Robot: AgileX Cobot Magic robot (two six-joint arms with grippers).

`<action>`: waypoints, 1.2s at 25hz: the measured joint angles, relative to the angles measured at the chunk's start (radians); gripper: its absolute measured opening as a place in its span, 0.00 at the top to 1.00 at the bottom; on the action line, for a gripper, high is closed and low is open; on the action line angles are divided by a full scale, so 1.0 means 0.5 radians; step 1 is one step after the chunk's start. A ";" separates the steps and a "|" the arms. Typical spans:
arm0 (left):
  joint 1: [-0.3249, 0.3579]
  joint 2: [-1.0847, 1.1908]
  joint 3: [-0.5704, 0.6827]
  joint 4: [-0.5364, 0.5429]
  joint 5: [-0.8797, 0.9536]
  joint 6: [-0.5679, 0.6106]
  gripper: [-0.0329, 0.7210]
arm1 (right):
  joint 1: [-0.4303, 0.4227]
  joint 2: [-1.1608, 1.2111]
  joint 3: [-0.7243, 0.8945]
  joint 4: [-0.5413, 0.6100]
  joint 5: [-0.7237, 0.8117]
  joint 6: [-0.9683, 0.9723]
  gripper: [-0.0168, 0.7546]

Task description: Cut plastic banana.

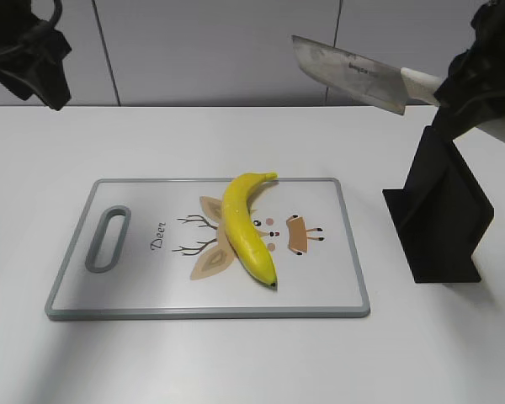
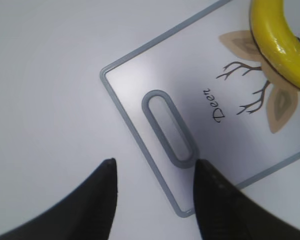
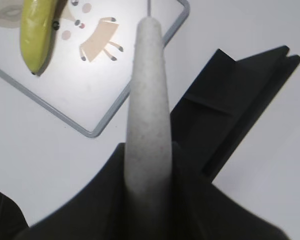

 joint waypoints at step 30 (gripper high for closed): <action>0.187 -0.841 0.688 0.204 -0.162 -0.411 0.31 | -0.370 -0.512 0.856 -0.050 -0.474 0.882 0.75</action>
